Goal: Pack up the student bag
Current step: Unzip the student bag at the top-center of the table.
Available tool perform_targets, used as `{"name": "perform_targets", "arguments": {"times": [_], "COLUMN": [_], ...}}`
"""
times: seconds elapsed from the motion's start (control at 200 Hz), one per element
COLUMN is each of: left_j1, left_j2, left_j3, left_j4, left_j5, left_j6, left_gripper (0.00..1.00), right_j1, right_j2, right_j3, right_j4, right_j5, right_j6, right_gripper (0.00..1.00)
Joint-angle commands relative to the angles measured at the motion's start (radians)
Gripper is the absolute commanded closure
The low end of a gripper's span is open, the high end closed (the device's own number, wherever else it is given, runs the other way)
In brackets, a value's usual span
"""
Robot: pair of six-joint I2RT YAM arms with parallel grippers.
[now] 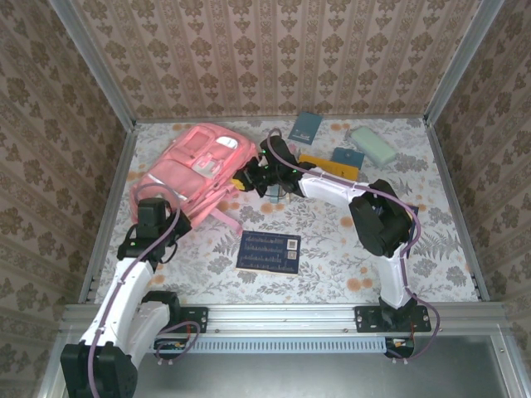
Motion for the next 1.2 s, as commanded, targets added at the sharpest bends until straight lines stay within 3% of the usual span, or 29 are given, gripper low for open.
{"name": "perform_targets", "arguments": {"times": [0.0,0.125,0.24,0.36,0.645,0.9,1.195], "left_j1": [0.007,0.007,-0.001,-0.045,-0.232,-0.42,-0.477], "left_j2": [-0.009,-0.063,-0.08,-0.077,-0.027,0.067,0.08], "left_j3": [0.024,0.009,-0.008,-0.036,-0.068,-0.06,-0.071], "left_j4": [-0.12,-0.047,0.077,0.18,0.332,0.404,0.394], "left_j5": [-0.167,-0.117,0.024,0.094,0.087,0.01,-0.012], "left_j6": [0.021,0.019,0.01,-0.018,-0.087,-0.106,-0.094], "left_gripper": [1.0,1.0,1.0,1.0,1.0,1.0,1.0], "right_j1": [-0.069,-0.094,-0.097,-0.094,-0.059,0.02,0.071], "right_j2": [-0.077,-0.067,-0.055,-0.075,-0.179,-0.199,-0.103], "right_j3": [-0.002,0.002,0.035,0.046,0.004,-0.123,-0.096], "right_j4": [0.027,-0.018,-0.124,-0.265,-0.452,-0.291,-0.24], "right_j5": [0.014,0.003,-0.005,0.058,0.178,0.087,0.092], "right_j6": [-0.039,-0.098,-0.189,-0.291,-0.402,-0.269,-0.191], "right_gripper": [1.0,1.0,0.62,0.47,0.44,0.56,0.65]}}
